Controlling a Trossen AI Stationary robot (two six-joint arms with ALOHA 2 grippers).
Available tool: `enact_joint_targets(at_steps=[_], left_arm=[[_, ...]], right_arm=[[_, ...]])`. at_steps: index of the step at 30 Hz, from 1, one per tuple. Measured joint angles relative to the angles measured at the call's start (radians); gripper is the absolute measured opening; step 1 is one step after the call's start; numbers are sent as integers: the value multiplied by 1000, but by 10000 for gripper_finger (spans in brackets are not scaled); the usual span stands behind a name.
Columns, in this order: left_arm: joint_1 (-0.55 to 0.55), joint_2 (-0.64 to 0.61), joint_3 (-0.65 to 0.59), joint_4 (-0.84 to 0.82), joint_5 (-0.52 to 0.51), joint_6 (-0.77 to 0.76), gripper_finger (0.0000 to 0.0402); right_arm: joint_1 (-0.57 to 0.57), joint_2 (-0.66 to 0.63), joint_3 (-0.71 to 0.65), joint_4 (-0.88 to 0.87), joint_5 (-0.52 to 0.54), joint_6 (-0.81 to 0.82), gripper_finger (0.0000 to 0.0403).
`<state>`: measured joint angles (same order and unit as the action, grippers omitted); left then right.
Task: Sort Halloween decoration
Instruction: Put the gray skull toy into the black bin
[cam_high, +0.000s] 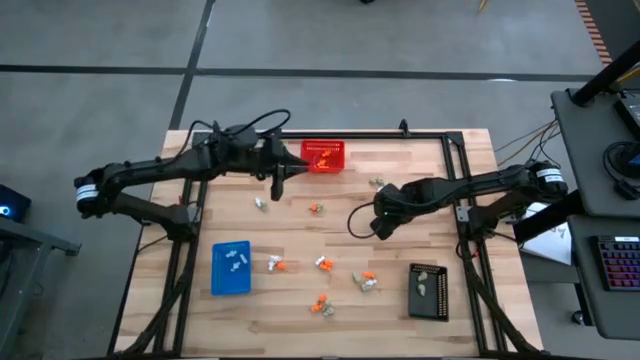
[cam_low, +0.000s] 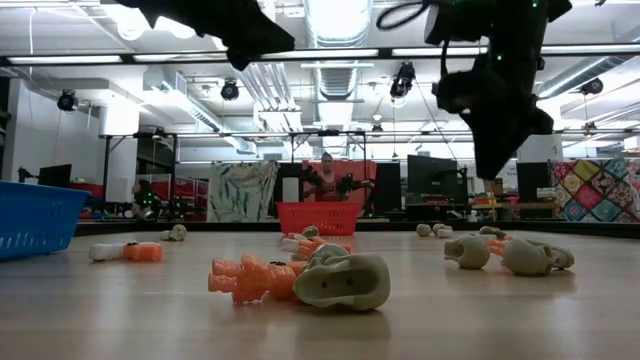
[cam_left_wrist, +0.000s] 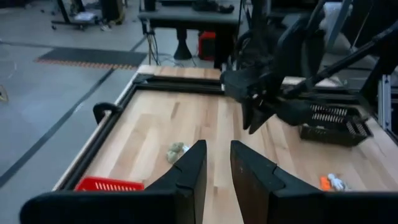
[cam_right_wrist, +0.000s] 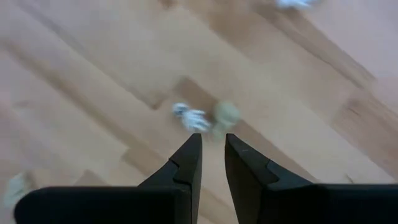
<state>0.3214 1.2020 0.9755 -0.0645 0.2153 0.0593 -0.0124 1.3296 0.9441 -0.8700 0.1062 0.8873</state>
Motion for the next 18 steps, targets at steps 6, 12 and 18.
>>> enact_joint_targets(at_steps=[6, 12, 18], left_arm=[[0, -4, -4, 37, 0, 5, 54], [0, 7, -4, 63, 0, 14, 54], [0, 8, -4, 66, 0, 32, 54]], right_arm=[[-30, 18, -2, -21, 36, 12, 58], [-34, 77, -2, 25, 58, -64, 60], [-39, 87, -2, 65, 69, -34, 96]])
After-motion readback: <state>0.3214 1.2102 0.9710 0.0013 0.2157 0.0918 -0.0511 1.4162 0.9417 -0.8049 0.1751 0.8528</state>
